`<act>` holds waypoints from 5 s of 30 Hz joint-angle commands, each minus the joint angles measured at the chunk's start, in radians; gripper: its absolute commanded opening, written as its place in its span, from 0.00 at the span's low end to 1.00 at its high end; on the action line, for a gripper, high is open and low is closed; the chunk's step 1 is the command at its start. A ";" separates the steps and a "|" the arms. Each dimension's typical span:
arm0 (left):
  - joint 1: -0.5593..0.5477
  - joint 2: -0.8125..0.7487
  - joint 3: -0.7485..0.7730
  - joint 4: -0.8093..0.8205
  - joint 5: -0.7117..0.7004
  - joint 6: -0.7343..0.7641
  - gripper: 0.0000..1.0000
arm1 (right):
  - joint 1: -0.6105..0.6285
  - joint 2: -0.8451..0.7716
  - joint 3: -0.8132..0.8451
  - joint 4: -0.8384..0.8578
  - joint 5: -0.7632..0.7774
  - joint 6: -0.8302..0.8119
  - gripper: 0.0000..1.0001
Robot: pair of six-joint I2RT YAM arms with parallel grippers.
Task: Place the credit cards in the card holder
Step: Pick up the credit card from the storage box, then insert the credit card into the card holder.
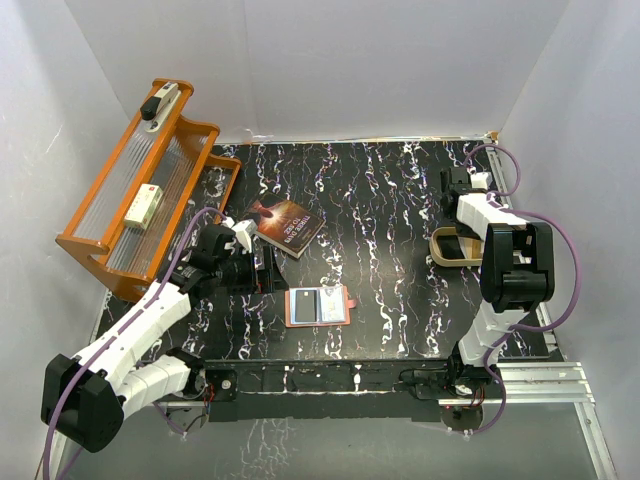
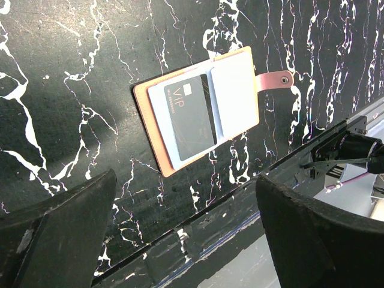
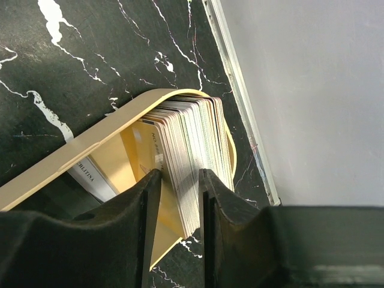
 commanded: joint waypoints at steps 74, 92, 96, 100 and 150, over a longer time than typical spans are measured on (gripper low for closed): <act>-0.001 -0.009 0.037 0.004 0.042 -0.060 0.99 | 0.245 -0.457 0.128 -0.168 -0.298 0.122 0.00; -0.003 0.056 -0.071 0.627 0.339 -0.603 0.63 | 0.523 -0.818 -0.356 0.440 -1.049 0.676 0.00; -0.004 0.069 -0.065 0.739 0.378 -0.631 0.54 | 0.572 -0.831 -0.412 0.608 -1.120 0.787 0.00; -0.011 0.088 -0.059 0.838 0.423 -0.660 0.52 | 0.614 -0.843 -0.424 0.673 -1.123 0.839 0.00; -0.039 0.349 -0.072 0.510 0.331 -0.318 0.00 | 0.665 -0.626 -0.464 0.254 -0.851 0.485 0.47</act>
